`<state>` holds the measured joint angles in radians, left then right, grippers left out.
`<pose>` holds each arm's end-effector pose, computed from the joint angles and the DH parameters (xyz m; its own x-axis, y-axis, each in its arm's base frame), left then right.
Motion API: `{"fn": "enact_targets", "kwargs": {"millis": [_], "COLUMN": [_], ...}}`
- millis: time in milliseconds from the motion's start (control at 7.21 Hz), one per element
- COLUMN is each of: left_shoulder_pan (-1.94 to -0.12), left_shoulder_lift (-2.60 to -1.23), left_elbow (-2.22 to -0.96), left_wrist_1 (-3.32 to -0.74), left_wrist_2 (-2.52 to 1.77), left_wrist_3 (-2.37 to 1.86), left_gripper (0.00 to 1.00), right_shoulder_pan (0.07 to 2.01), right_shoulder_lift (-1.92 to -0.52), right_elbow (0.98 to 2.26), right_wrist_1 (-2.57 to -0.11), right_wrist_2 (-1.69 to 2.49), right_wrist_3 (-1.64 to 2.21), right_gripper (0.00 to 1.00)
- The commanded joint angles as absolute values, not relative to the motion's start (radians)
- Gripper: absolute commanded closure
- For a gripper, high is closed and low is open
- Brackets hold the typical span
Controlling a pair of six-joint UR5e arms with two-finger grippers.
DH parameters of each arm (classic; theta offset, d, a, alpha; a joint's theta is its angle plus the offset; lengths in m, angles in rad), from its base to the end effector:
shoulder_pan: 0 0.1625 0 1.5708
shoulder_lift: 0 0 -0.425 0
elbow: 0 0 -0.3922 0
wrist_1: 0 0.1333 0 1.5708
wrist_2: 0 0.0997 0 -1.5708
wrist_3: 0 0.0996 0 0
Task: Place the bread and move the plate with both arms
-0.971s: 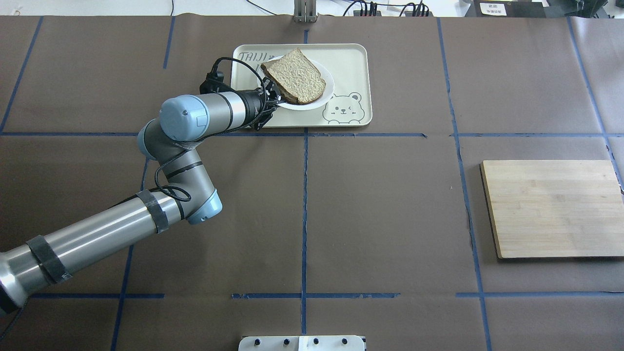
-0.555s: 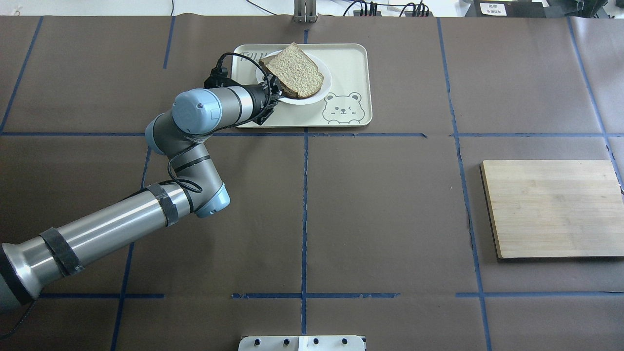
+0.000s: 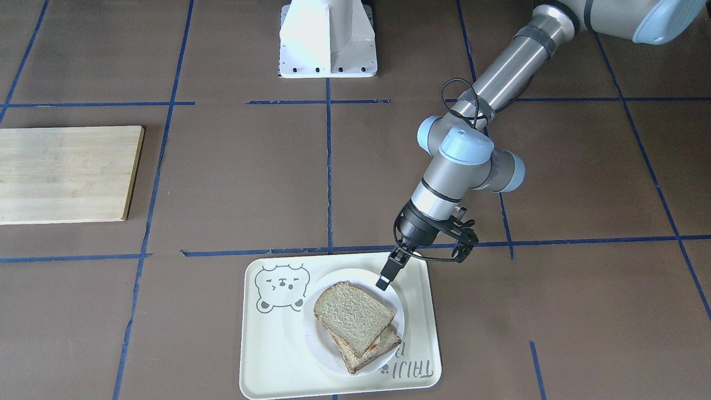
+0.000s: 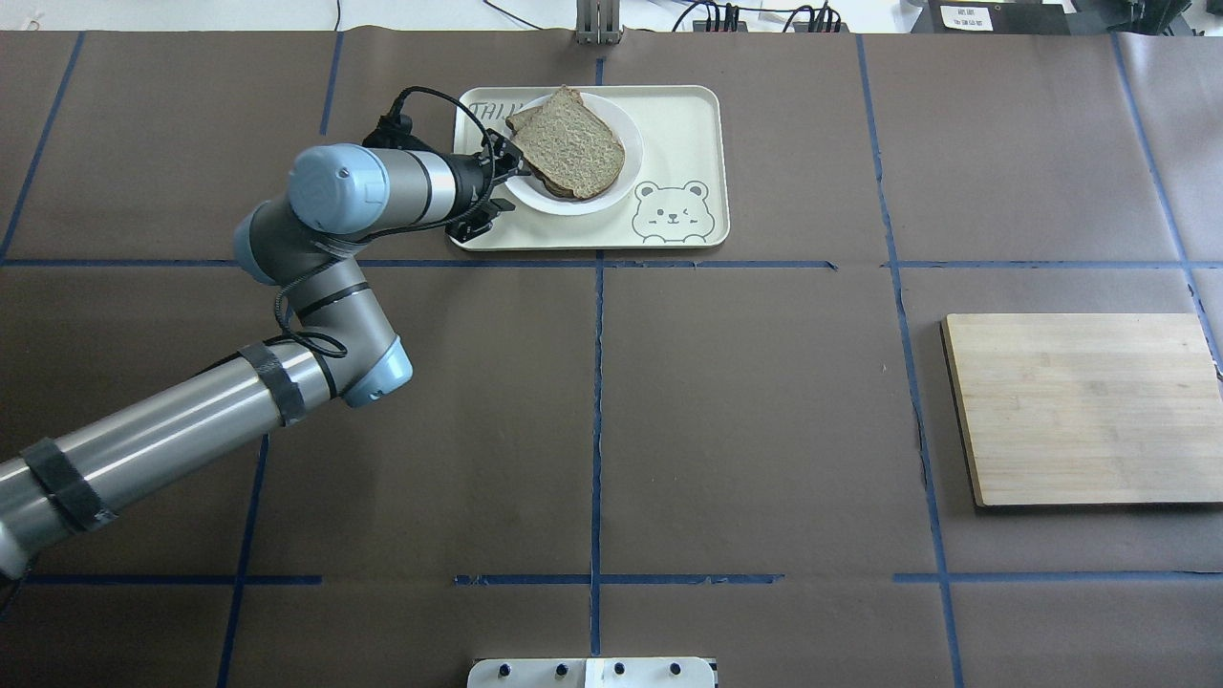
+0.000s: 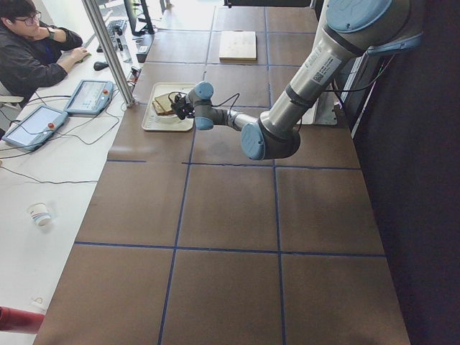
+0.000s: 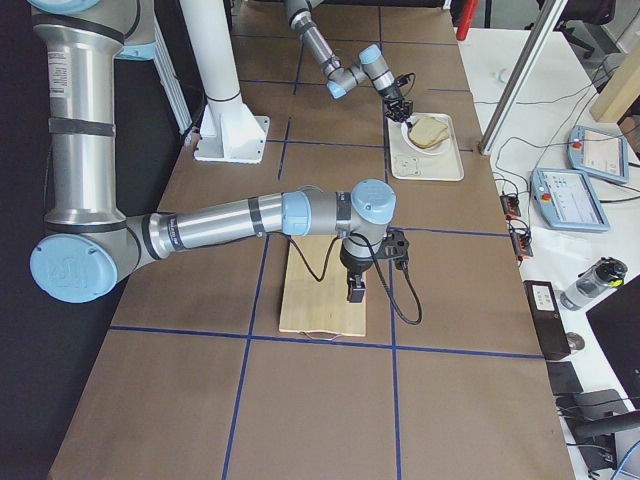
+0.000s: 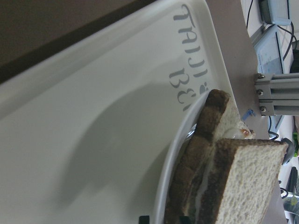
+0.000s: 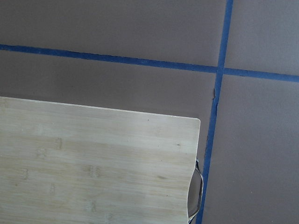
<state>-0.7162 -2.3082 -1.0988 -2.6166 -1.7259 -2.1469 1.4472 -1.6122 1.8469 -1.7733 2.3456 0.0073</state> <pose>0.5147 -0.6043 0.3031 -0.1296 -0.6007 -0.7889 0.5550 0.6154 -0.5598 0.0057 -0.4701 0.5639 0.7072 -0.1032 0.6994 0.1181 0.9926 0.0271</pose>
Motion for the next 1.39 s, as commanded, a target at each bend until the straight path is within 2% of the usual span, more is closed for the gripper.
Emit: {"fn": "enact_targets", "kwargs": {"millis": [0,139,416,555,694,971,1249], "left_shoulder_pan": [-0.779,-0.797,-0.831,-0.882,-0.966,-1.174,-1.366], "left_shoulder_lift": [-2.173,-2.130,-1.911,-1.829,-1.792,-1.720,-1.683], "left_elbow": [-1.431,-1.574,-1.878,-1.966,-1.994,-1.965,-1.806], "left_wrist_1": [-2.288,-2.097,-1.825,-1.705,-1.601,-1.508,-1.453], "left_wrist_2": [-1.857,-1.871,-1.871,-1.888,-1.929,-2.062,-2.185], "left_wrist_3": [-1.962,-1.822,-1.442,-1.217,-1.014,-0.596,-0.211], "left_gripper": [0.00,0.00,0.00,0.00,0.00,0.00,0.00], "right_shoulder_pan": [1.447,1.447,1.447,1.447,1.448,1.508,1.595], "right_shoulder_lift": [-1.612,-1.612,-1.611,-1.611,-1.609,-1.606,-1.611], "right_elbow": [1.845,1.845,1.848,1.844,1.829,1.764,1.712], "right_wrist_1": [-1.773,-1.773,-1.773,-1.773,-1.773,-1.772,-1.772], "right_wrist_2": [2.345,2.345,2.349,2.347,2.345,2.349,2.352], "right_wrist_3": [0.008,0.003,0.003,0.003,0.002,-0.061,-0.179], "right_gripper": [0.00,0.00,0.00,0.00,0.00,0.00,0.00]}}
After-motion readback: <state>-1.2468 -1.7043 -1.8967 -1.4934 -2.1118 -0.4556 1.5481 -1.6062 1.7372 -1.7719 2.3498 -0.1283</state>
